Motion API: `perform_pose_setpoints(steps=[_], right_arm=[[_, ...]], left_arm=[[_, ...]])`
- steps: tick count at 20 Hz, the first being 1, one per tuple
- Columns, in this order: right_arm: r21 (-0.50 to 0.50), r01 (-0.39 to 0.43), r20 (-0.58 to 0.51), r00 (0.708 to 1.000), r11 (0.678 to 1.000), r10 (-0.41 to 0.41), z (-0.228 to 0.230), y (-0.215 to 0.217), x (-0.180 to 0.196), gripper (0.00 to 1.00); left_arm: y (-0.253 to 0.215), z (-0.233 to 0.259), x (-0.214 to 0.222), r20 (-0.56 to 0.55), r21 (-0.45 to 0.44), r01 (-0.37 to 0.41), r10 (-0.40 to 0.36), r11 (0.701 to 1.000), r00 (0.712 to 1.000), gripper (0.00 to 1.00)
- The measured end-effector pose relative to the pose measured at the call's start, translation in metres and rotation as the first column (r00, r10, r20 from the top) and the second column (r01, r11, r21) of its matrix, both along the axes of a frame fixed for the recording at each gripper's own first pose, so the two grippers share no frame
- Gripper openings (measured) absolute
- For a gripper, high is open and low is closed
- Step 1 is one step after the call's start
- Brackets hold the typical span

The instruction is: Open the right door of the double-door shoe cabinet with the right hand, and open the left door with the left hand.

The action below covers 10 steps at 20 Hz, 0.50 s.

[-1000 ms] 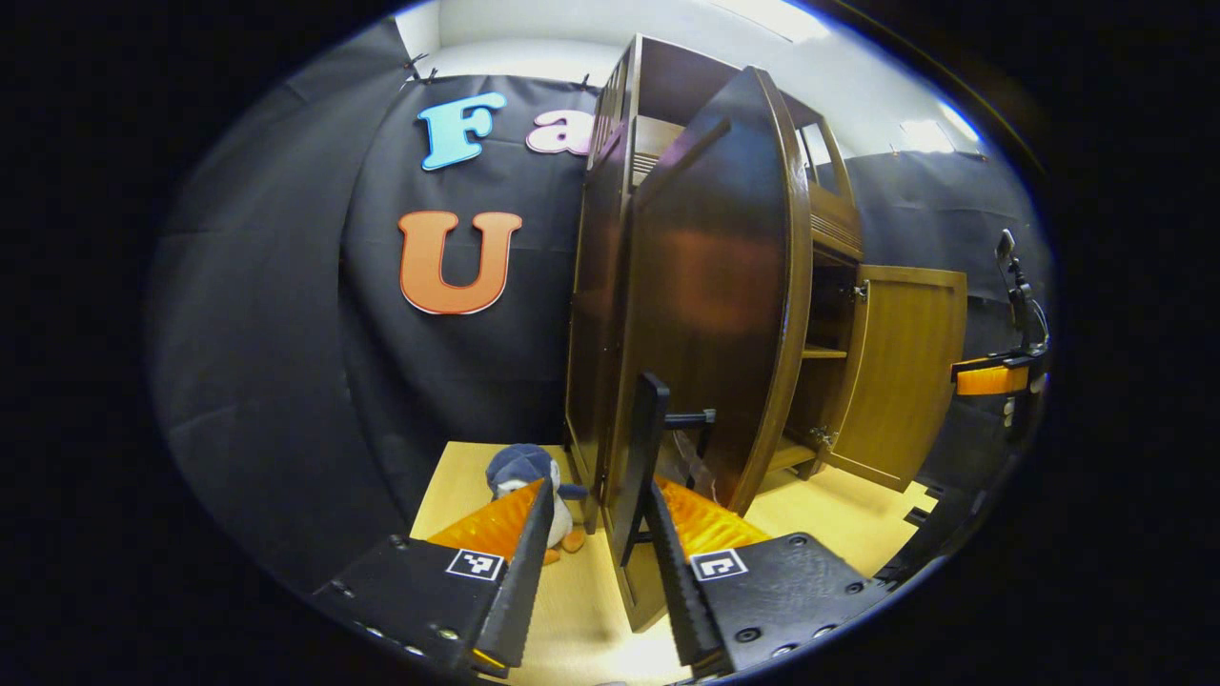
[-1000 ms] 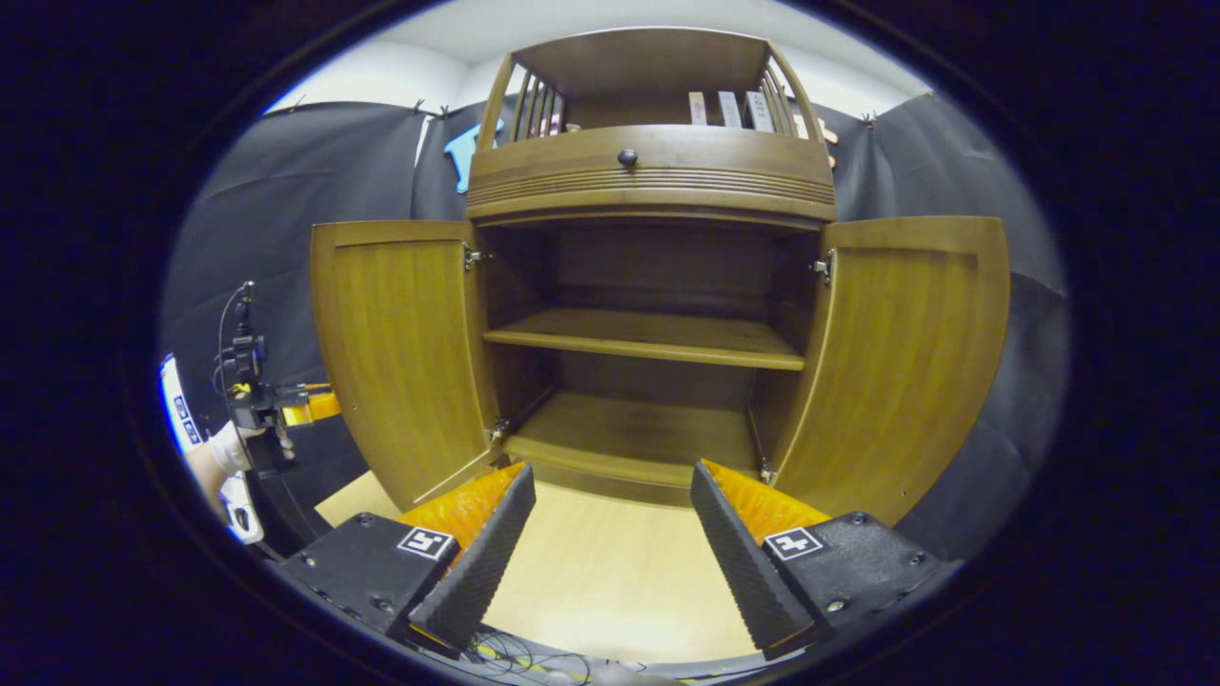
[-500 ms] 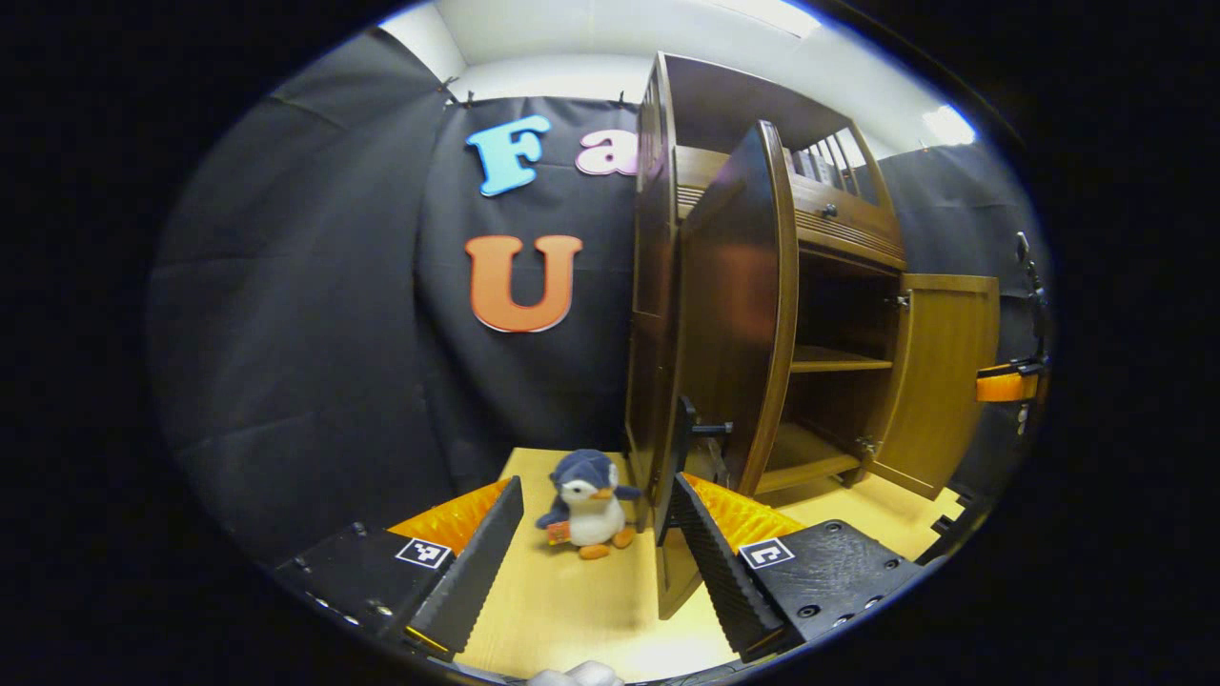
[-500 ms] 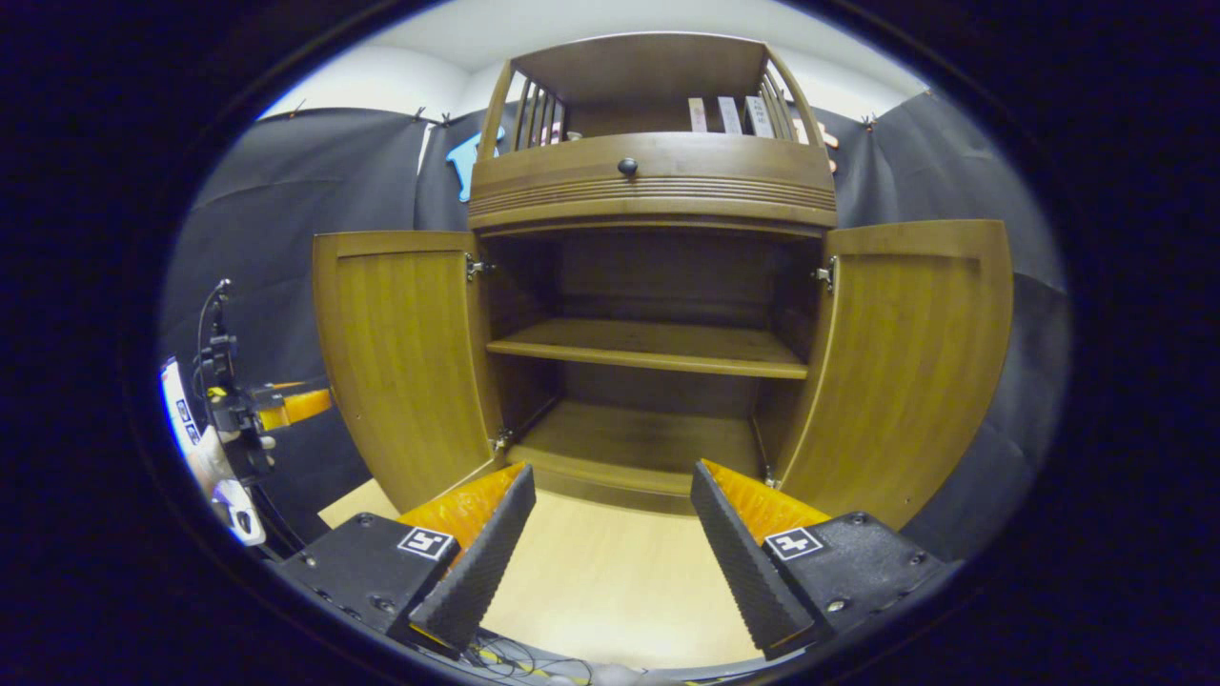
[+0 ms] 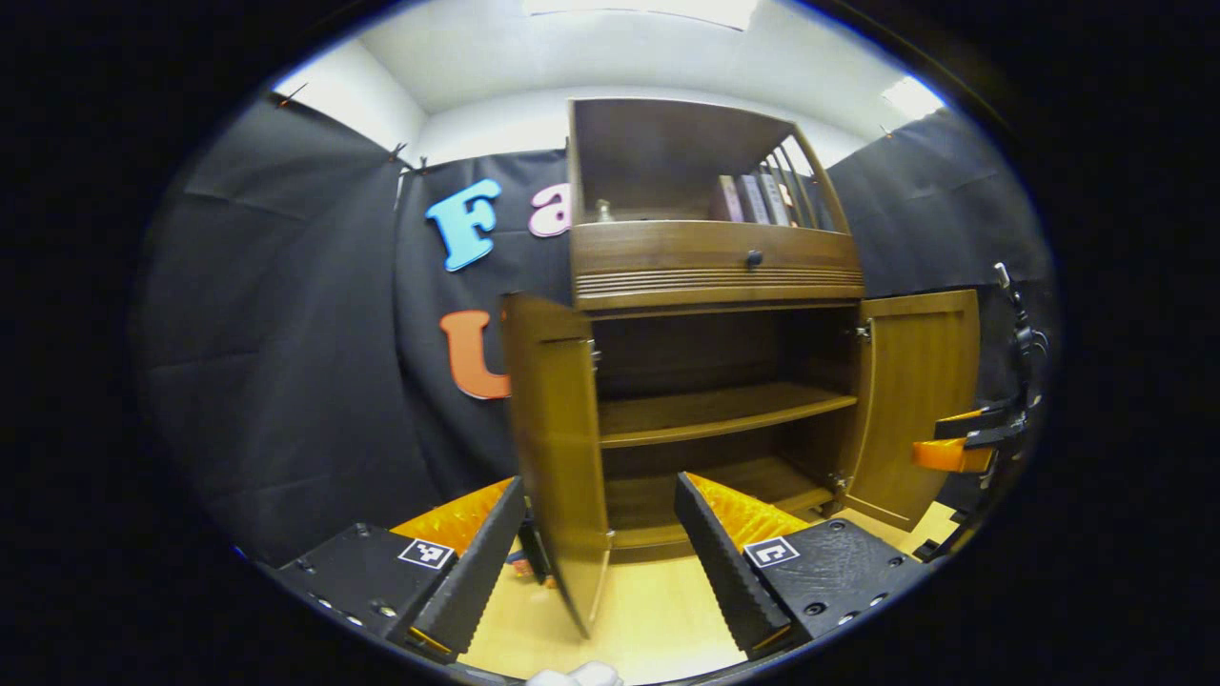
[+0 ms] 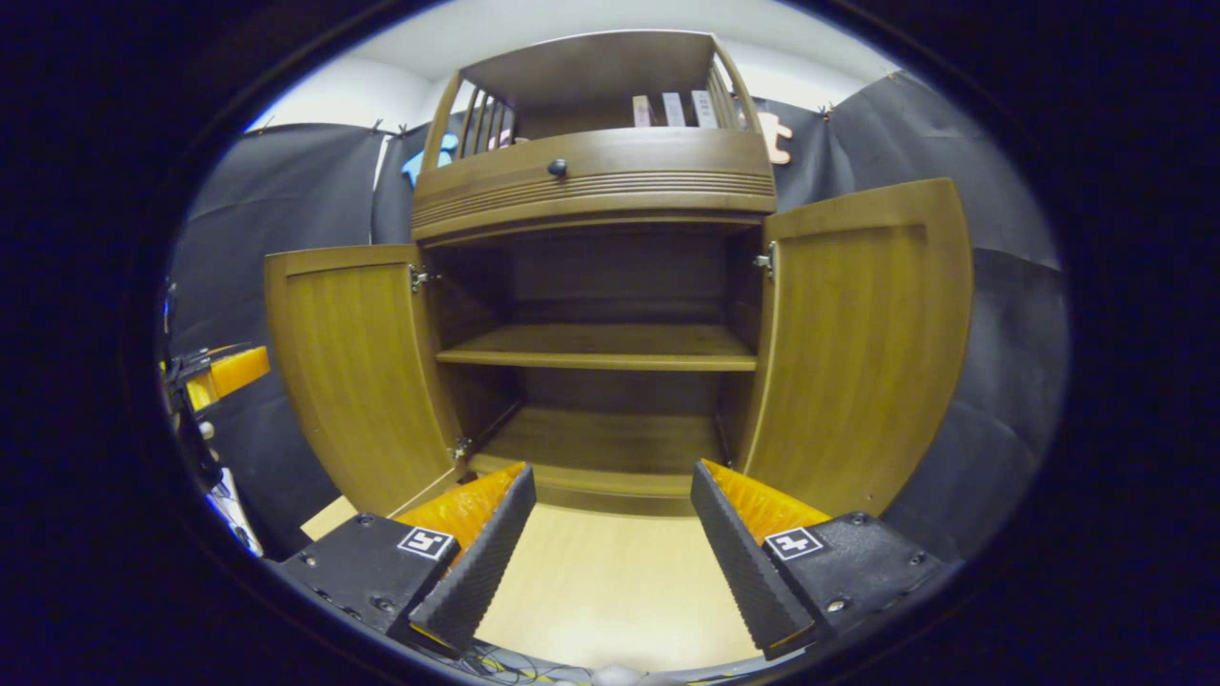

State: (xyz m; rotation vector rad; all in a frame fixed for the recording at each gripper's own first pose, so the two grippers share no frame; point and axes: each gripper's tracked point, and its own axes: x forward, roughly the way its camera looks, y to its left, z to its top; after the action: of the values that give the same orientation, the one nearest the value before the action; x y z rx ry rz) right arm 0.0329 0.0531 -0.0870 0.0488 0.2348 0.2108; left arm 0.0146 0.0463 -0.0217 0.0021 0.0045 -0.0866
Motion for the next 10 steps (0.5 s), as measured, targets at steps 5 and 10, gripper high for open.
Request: perform_pose_setpoints(steps=[5, 10], right_arm=[[0.002, 0.062, 0.023, 0.998, 0.998, -0.062, 0.012, -0.038, 0.003, 1.00], [-0.002, 0.107, 0.045, 0.993, 0.994, -0.107, 0.020, -0.069, 0.006, 1.00]], left_arm=[[-0.081, -0.005, 0.018, -0.012, -0.007, 0.051, -0.051, 0.999, 0.999, 0.96], [-0.095, -0.022, 0.026, -0.055, -0.047, -0.035, 0.033, 0.998, 0.998, 0.96]])
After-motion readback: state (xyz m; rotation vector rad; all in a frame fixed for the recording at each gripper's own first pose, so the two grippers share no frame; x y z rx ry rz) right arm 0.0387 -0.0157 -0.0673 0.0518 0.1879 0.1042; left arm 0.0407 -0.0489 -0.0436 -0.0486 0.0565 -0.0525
